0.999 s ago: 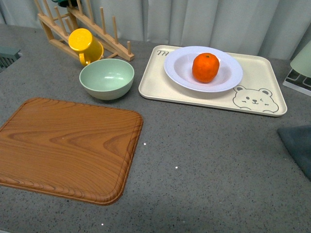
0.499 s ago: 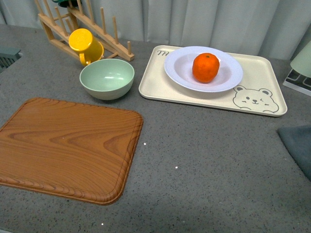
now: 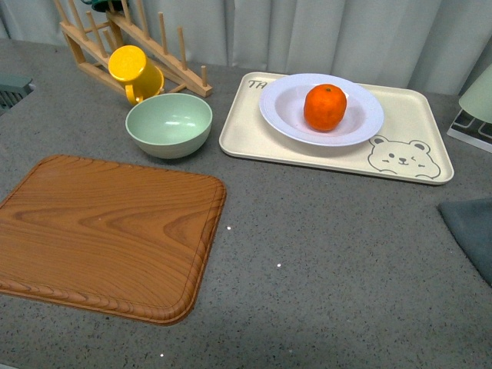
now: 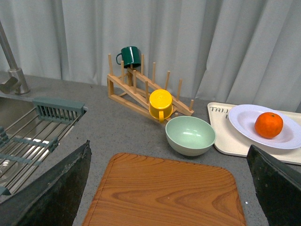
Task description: Place orange and plate with both arms
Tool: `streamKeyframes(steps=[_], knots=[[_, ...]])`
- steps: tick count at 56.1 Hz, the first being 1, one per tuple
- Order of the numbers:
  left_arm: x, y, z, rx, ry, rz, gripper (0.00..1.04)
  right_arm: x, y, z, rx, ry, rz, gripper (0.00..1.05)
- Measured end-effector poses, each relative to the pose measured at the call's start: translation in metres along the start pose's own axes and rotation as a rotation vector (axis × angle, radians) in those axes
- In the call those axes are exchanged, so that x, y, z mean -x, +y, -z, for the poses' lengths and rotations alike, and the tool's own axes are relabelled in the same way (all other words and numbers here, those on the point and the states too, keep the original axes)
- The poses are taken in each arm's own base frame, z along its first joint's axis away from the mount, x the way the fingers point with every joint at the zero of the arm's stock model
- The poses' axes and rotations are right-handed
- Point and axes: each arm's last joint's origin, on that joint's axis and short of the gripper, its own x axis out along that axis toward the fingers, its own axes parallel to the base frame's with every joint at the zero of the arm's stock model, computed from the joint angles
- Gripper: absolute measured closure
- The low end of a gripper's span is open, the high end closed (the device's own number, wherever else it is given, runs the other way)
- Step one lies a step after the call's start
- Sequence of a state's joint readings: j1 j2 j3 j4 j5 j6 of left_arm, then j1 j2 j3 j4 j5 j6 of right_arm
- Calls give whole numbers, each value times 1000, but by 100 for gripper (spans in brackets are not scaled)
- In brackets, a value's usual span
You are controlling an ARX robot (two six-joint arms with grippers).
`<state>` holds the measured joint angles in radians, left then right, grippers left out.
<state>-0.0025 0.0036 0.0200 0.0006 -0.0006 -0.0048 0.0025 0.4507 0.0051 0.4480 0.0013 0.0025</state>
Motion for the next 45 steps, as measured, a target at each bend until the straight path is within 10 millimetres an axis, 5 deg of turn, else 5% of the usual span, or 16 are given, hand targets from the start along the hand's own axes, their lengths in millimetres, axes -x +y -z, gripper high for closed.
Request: streamKeyframes(steps=[45], knots=[[0,0,0,0,0,1,6,21,0,1,0,8,0,104]])
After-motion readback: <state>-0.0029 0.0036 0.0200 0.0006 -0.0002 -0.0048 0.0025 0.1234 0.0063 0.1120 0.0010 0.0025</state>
